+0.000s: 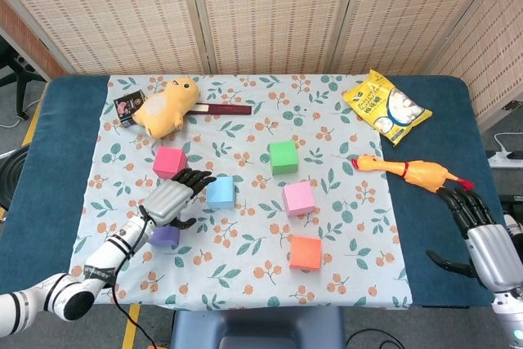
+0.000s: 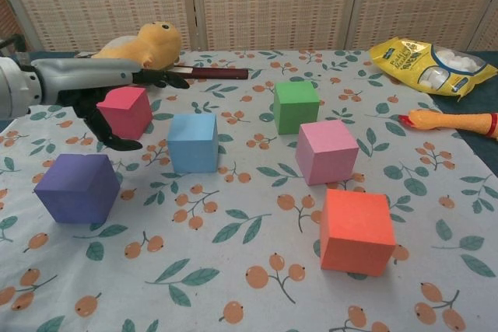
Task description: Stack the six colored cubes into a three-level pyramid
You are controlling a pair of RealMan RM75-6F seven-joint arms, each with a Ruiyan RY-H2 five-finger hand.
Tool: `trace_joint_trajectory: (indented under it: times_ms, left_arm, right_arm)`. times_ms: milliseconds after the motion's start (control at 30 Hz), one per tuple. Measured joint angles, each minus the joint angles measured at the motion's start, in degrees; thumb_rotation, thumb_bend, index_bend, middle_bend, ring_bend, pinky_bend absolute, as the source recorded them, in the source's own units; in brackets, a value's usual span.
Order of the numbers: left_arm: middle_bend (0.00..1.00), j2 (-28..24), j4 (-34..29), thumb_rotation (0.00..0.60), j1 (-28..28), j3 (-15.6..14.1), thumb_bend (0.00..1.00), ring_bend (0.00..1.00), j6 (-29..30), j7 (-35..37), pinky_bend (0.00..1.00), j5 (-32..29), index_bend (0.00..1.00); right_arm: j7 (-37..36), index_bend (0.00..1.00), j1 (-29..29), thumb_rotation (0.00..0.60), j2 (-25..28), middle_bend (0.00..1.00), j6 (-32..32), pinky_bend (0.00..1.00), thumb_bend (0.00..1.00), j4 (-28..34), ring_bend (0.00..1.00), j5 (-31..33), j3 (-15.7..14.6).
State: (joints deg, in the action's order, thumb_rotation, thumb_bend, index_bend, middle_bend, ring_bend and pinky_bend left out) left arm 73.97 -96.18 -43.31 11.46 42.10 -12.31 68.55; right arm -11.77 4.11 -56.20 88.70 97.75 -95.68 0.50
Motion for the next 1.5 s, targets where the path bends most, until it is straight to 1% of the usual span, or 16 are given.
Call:
trace_joint_trajectory:
  times_ms: [100,233,400,533,633,733,867,1000,1100,1167,1267,1367,1500]
  left_arm:
    - [0.00,2.3,1.5,0.600,-2.6,0.3,0.32,0.00,-1.0,-3.1,0.06,-5.2,0.00]
    - [0.00,5.1,3.9,0.600,-6.2,0.4,0.32,0.00,-1.5,-8.0,0.06,-11.7,0.00]
    - [0.00,7.6,6.4,0.600,-9.9,-0.1,0.31,0.00,-2.0,-11.6,0.06,-18.7,0.00]
    - [0.00,9.8,8.6,0.600,-13.4,-1.1,0.31,0.00,-1.9,-15.3,0.06,-24.2,0.00]
    - [0.00,11.4,10.3,0.600,-15.3,-2.0,0.31,0.00,-1.4,-17.1,0.08,-27.5,0.03]
    - [0.02,12.7,12.1,0.600,-16.6,-3.0,0.31,0.02,-0.4,-18.6,0.10,-29.5,0.04]
    - [0.04,13.8,13.3,0.600,-17.2,-3.7,0.31,0.05,0.7,-19.0,0.13,-31.2,0.05]
    - [0.09,14.3,13.9,0.600,-17.3,-3.9,0.31,0.13,1.6,-18.2,0.19,-31.4,0.11]
    - [0.17,14.8,14.7,0.600,-17.4,-4.1,0.31,0.22,2.1,-18.0,0.25,-30.6,0.19]
    - [0.25,15.4,15.6,0.600,-17.3,-4.4,0.31,0.29,2.7,-18.0,0.30,-29.8,0.26]
    - [0.33,16.4,17.0,0.600,-17.2,-4.8,0.30,0.37,3.4,-18.1,0.34,-28.4,0.31]
    - [0.36,17.0,17.9,0.600,-17.0,-4.9,0.30,0.39,3.8,-17.6,0.35,-27.2,0.33]
    - [0.36,17.1,18.0,0.600,-16.8,-4.5,0.30,0.39,4.0,-16.4,0.35,-25.6,0.34]
  right_arm:
    - [0.1,0.00,0.0,0.600,-0.1,0.07,-0.2,0.03,0.05,-0.1,0.00,0.2,0.0]
    - [-0.2,0.00,0.1,0.600,-0.2,0.07,-0.4,0.03,0.05,-0.3,0.00,0.2,0.0]
    - [-0.6,0.00,0.4,0.600,-0.5,0.07,-1.1,0.03,0.05,-0.8,0.00,0.8,-0.1]
    - [-1.1,0.00,0.6,0.600,-0.6,0.07,-1.5,0.03,0.05,-1.3,0.00,1.1,0.0]
    - [-1.4,0.00,0.7,0.600,-0.6,0.07,-1.6,0.03,0.05,-1.6,0.00,1.4,0.1]
    - [-1.5,0.00,0.8,0.600,-0.7,0.07,-2.1,0.03,0.05,-1.8,0.00,1.8,0.1]
    - [-1.6,0.00,0.9,0.600,-0.8,0.07,-2.2,0.03,0.05,-1.9,0.00,1.9,0.2]
    - [-1.5,0.00,1.1,0.600,-0.9,0.07,-2.5,0.03,0.05,-1.9,0.00,2.0,0.2]
    - [-1.3,0.00,1.1,0.600,-0.9,0.07,-2.6,0.03,0.05,-1.8,0.00,2.0,0.2]
    - [-1.2,0.00,1.1,0.600,-0.9,0.07,-2.6,0.03,0.05,-1.7,0.00,2.0,0.1]
    - [-1.2,0.00,0.9,0.600,-0.9,0.07,-2.4,0.03,0.05,-1.6,0.00,2.1,0.1]
    - [-1.1,0.00,0.7,0.600,-0.8,0.07,-2.1,0.03,0.05,-1.5,0.00,2.2,0.1]
    - [-1.0,0.00,0.5,0.600,-0.7,0.07,-1.8,0.03,0.05,-1.3,0.00,2.1,0.0]
